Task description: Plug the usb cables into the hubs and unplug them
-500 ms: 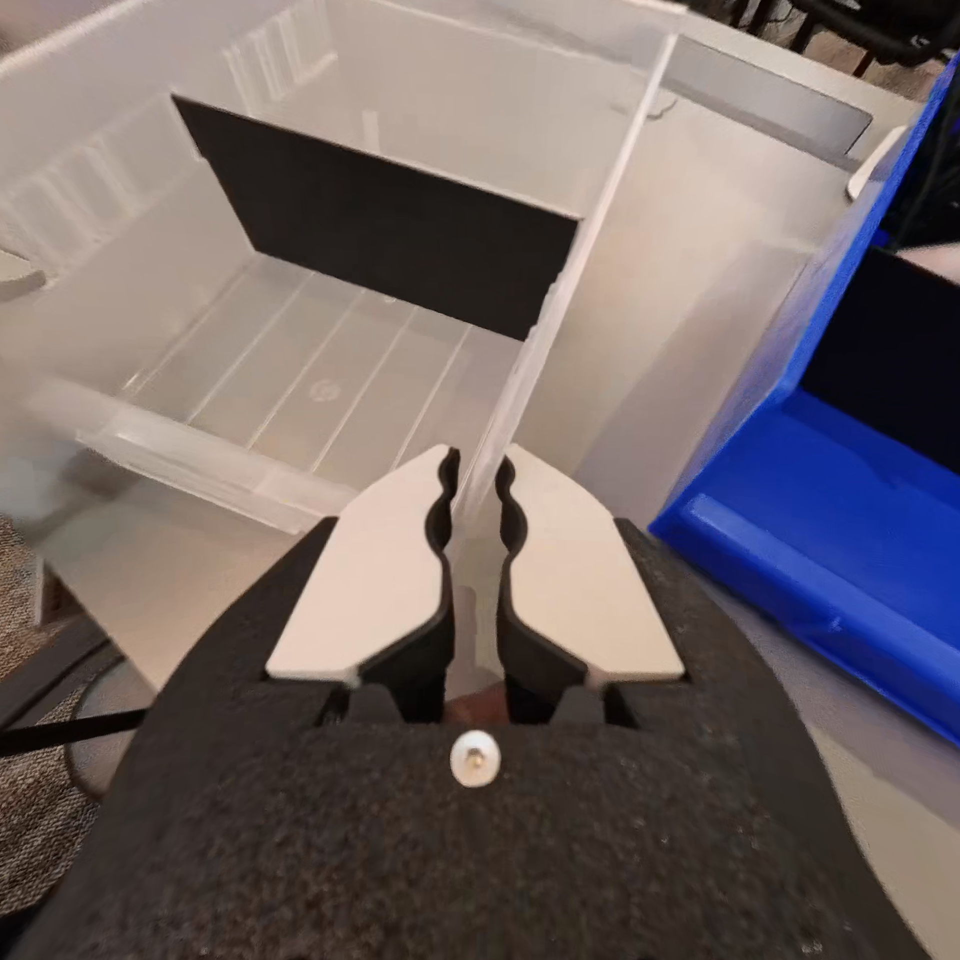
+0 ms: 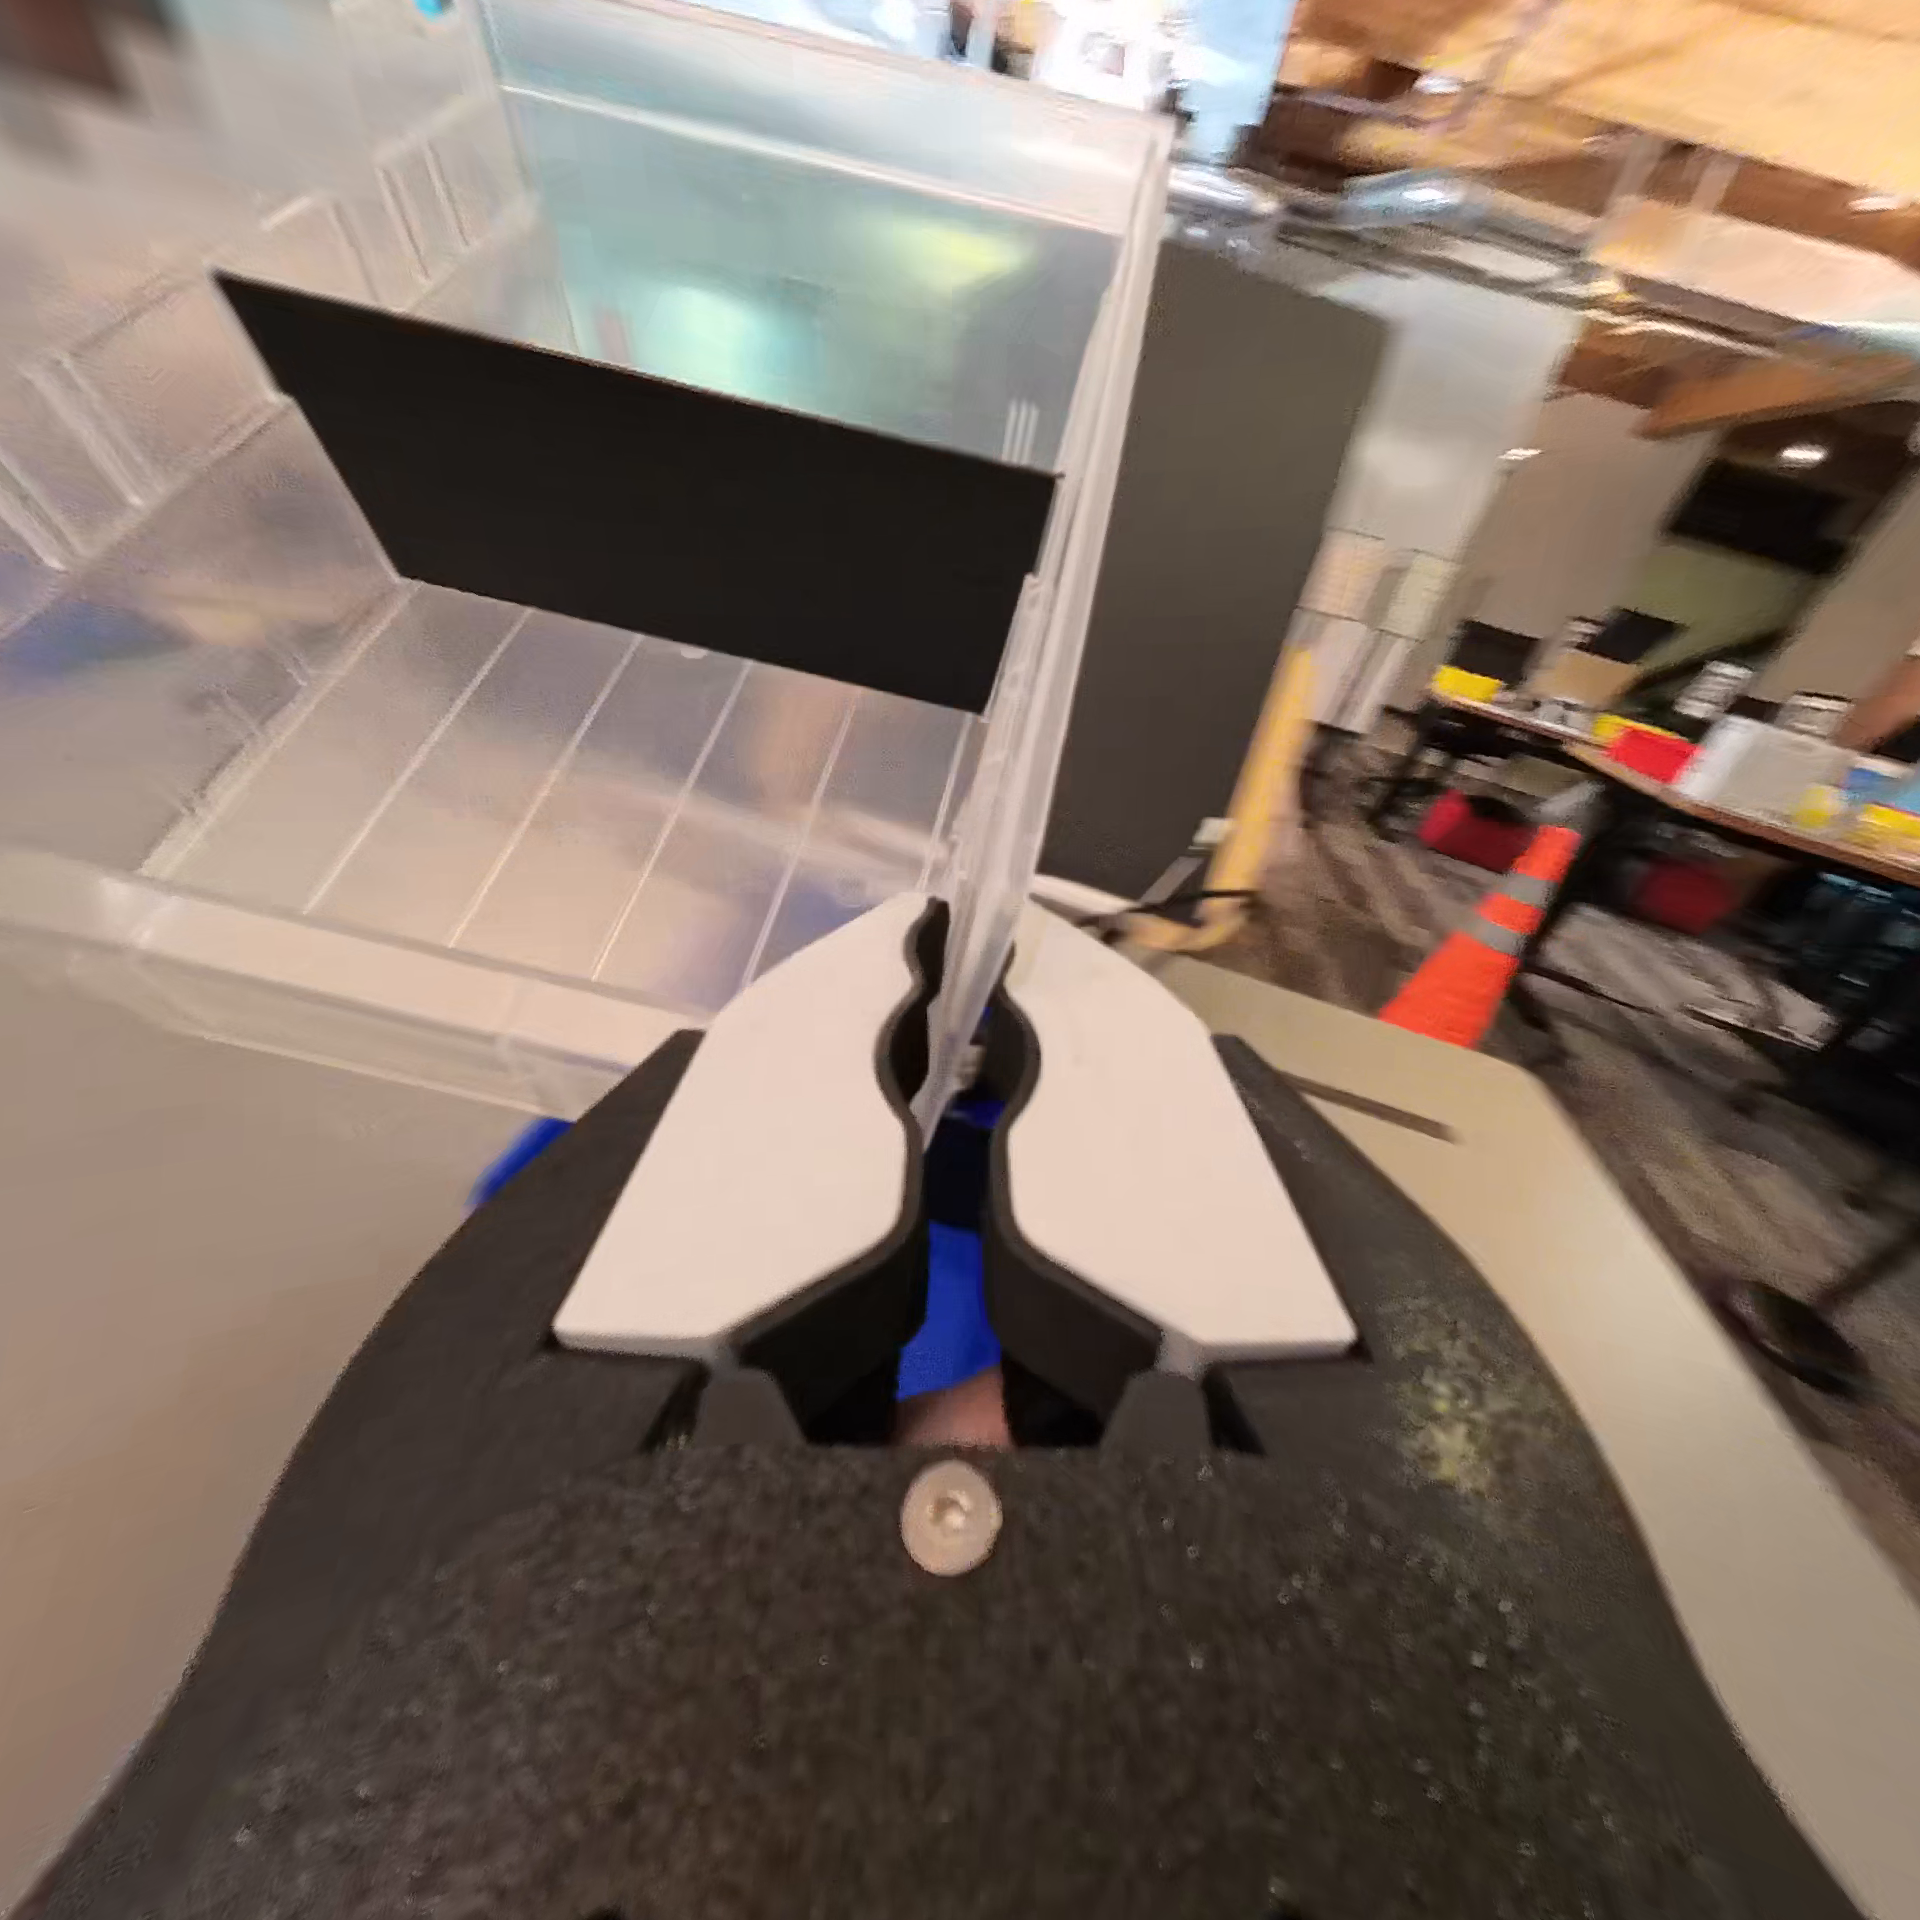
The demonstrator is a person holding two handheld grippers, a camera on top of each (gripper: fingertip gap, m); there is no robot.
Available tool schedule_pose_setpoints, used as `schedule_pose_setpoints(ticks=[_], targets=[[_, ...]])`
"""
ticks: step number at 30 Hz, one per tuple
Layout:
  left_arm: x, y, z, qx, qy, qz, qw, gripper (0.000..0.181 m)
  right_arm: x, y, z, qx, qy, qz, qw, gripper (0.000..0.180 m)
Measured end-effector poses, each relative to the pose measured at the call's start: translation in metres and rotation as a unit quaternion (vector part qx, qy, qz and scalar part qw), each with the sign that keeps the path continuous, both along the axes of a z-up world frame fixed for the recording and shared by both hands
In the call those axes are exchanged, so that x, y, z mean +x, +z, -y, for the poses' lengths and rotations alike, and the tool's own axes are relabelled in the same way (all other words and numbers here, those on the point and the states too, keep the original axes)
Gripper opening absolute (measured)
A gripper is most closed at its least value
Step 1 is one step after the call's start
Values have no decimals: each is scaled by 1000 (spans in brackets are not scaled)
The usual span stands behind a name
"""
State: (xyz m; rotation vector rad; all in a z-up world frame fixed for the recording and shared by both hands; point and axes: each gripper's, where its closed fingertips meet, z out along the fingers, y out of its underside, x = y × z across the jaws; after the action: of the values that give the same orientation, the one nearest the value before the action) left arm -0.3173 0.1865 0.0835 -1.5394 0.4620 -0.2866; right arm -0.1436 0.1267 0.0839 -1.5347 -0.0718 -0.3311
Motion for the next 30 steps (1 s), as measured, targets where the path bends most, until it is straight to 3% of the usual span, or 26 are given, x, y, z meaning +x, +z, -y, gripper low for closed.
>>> schedule_pose_setpoints(ticks=[3,6,9,12,17,23,26,30], targets=[[107,30,-5,-5,-66,27,997,3,98,27,18,-8,-99,6,995,6],[222,32,2,-16,-115,17,993,4,208,30,41,-39,-185,-8,982,9],[322,-7,16,-58,-149,-7,987,4,302,-1,66,-71,-213,-56,973,6],[384,-77,29,-116,-151,-40,981,4,369,-64,78,-126,-218,-98,963,4],[405,-185,35,-192,-138,-102,966,7,403,-168,64,-214,-162,-143,953,2],[403,-216,33,-216,-139,-128,958,12,405,-218,49,-255,-136,-194,937,3],[401,-209,42,-225,-180,-136,948,18,407,-227,46,-253,-138,-218,932,5],[353,-131,69,-182,-281,-74,940,29,418,-194,56,-226,-189,-204,934,26]])
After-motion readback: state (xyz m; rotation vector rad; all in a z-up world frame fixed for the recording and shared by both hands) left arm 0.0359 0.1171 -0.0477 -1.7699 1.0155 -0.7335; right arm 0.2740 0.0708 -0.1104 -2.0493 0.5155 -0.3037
